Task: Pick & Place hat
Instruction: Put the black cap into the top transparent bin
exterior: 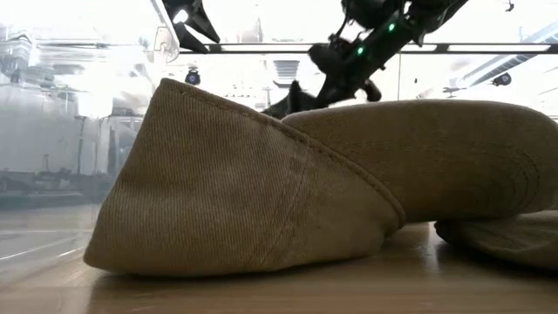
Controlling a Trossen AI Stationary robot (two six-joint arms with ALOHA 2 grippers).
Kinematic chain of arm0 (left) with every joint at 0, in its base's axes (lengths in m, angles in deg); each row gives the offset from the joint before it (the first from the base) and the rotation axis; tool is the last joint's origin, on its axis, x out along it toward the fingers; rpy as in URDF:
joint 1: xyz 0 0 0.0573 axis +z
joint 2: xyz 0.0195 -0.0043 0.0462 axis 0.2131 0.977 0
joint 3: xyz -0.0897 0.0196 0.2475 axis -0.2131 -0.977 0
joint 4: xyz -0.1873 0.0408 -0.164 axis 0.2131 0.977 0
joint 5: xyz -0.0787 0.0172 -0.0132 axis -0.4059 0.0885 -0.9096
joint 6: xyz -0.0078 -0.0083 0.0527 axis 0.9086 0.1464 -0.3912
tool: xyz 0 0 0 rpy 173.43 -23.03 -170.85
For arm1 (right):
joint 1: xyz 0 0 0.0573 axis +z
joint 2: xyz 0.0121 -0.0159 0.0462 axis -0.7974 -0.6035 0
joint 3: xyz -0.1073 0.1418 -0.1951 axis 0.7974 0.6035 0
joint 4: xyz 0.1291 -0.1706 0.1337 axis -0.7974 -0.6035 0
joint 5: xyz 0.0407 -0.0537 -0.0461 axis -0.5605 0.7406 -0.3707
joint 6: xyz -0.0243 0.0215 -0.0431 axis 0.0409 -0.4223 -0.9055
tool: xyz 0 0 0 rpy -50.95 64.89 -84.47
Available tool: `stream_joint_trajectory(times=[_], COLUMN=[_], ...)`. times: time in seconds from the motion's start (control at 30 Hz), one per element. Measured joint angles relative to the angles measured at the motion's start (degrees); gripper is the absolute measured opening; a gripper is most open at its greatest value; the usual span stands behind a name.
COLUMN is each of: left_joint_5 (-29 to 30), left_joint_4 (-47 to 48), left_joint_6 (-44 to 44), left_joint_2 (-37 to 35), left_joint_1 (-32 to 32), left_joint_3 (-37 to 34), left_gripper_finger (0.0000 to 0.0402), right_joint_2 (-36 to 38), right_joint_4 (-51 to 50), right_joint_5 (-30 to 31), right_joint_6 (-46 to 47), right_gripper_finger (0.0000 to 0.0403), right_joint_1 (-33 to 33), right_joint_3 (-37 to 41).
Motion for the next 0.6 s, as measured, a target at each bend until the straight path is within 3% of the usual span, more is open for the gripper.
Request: stream_joint_trajectory(times=[0.3,0.47,0.6], left_joint_5=[0.0,0.0,0.08], left_joint_4=[-0.07,-0.1,0.22], left_joint_6=[0.11,0.15,0.03], left_joint_2=[0.01,0.7,1.44], left_joint_1=[0.0,0.0,0.0], left_joint_3=[0.0,-0.02,-0.02], left_gripper_finger=[0.02,0.02,0.02], right_joint_2=[7.88,9.49,10.06], right_joint_4=[0.33,6.03,10.6], right_joint_5=[5.87,5.62,2.1], right_joint_6=[-4.71,-8.09,-9.45], right_gripper_finger=[0.0012,0.0012,0.0012], right_joint_1=[0.29,1.58,2.41], right_joint_3=[-0.02,-0.03,-0.04])
